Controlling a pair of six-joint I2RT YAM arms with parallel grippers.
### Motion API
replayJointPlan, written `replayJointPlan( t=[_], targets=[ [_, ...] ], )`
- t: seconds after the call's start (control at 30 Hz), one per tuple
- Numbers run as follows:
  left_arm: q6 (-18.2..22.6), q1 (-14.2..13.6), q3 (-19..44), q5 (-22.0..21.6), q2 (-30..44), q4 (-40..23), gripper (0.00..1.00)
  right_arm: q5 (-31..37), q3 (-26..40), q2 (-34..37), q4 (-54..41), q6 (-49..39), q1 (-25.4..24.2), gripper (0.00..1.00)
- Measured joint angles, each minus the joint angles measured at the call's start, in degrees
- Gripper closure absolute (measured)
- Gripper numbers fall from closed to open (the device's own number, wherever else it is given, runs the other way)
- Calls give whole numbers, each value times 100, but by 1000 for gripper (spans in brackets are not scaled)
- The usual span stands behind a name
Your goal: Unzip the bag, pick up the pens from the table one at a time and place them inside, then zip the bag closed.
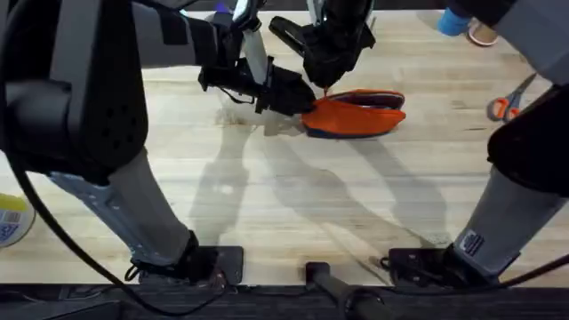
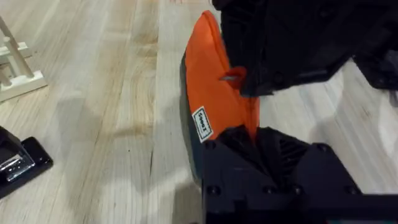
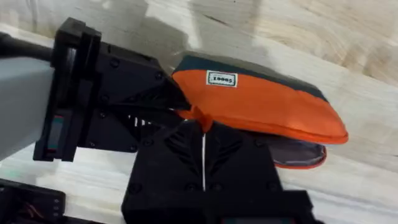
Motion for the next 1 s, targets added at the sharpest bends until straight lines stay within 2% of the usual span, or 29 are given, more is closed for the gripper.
replayJointPlan(
  t=[0.37,1.0],
  targets=[
    [0,2,0,1,0,26,958,204,0,0,112,243,-2,967],
    [-2,2,0,0,-1,36,958,-72,-87,0,215,350,-256,967]
  ],
)
